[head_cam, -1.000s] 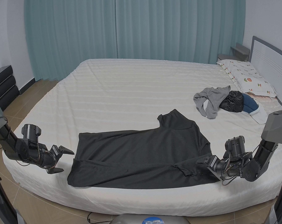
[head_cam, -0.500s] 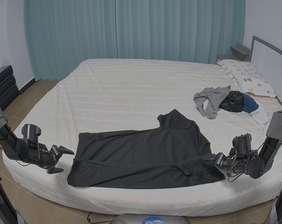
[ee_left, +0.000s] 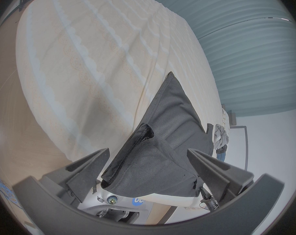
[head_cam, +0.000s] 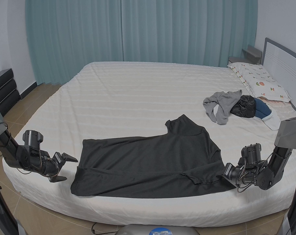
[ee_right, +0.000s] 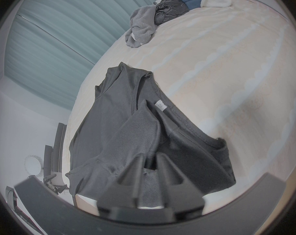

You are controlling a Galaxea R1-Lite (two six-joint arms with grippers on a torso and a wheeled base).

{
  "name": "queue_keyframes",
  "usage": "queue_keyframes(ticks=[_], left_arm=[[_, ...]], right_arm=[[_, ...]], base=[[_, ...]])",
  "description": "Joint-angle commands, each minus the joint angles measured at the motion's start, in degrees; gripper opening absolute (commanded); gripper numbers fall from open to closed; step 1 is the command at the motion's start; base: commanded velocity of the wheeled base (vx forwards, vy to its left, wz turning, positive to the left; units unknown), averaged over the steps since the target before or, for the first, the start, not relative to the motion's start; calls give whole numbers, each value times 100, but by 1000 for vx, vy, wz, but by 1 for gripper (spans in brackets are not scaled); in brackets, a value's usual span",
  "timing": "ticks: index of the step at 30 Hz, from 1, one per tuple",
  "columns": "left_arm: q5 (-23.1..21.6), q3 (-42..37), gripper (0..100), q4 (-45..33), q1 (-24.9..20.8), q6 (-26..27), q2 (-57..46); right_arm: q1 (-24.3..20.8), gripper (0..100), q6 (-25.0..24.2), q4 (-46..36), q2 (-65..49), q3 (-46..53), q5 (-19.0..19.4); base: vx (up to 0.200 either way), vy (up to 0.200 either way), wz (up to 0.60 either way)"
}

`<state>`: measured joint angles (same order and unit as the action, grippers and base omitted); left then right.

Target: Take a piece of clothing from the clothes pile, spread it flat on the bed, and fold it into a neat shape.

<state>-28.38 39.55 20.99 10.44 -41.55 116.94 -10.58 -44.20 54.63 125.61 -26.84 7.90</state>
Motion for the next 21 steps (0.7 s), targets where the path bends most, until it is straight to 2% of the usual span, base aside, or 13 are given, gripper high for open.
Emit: queue_keyframes(ticks=[1, 10, 21], left_arm=[[-1, 0, 100, 1, 2, -3, 4], [-1, 0, 100, 1, 2, -3, 13], [-1, 0, 100, 1, 2, 6, 13]], right_arm=[[-5, 0, -1, 4, -2, 65, -8], [-84, 0, -62, -22, -476, 267, 54], [-164, 0, -291, -365, -1592, 478, 564]], base=[[0, 0, 0], [0, 0, 0], [0, 0, 0]])
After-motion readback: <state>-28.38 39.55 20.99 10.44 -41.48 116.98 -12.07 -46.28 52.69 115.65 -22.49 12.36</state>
